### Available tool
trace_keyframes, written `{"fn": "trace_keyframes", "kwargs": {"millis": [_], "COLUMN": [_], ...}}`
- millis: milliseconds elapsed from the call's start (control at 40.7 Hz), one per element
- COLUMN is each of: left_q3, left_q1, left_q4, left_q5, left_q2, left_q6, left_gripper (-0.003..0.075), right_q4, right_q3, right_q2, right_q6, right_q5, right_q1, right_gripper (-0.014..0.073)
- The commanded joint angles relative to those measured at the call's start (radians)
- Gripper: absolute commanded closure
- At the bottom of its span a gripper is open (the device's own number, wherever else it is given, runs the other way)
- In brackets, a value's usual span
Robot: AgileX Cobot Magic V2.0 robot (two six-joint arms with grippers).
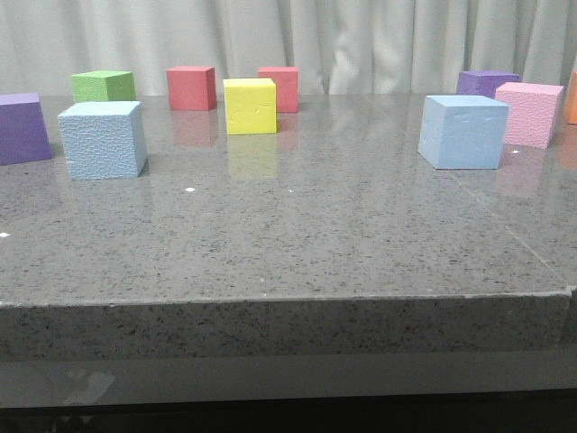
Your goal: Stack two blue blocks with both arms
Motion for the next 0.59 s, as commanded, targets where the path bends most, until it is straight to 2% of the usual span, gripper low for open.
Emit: {"fn": "trace_keyframes", "kwargs": {"millis": [0,393,565], "left_q3": [-0.001,-0.001,-0.001], "left_q1": [0.001,0.001,0.001], "left_q4": [-0.011,-0.011,-0.011], "left_q5": [-0.075,-0.075,-0.097], "left_q2": [-0.017,-0.017,-0.017], "left_q6": [-0.002,-0.002,-0.002], "left_gripper": [0.0739,0.0739,0.0739], "right_q4": [-0.001,-0.001,-0.001], "right_q3": [-0.004,-0.004,-0.004], "right_q2": [-0.018,-0.018,-0.018], "right_q6": [-0.009,-0.009,-0.009], "right_q5": [-0.078,-0.078,-0.133], "right_q1": [-0.006,-0.006,-0.006], "right_gripper": [0.0660,0.0660,0.0660]}}
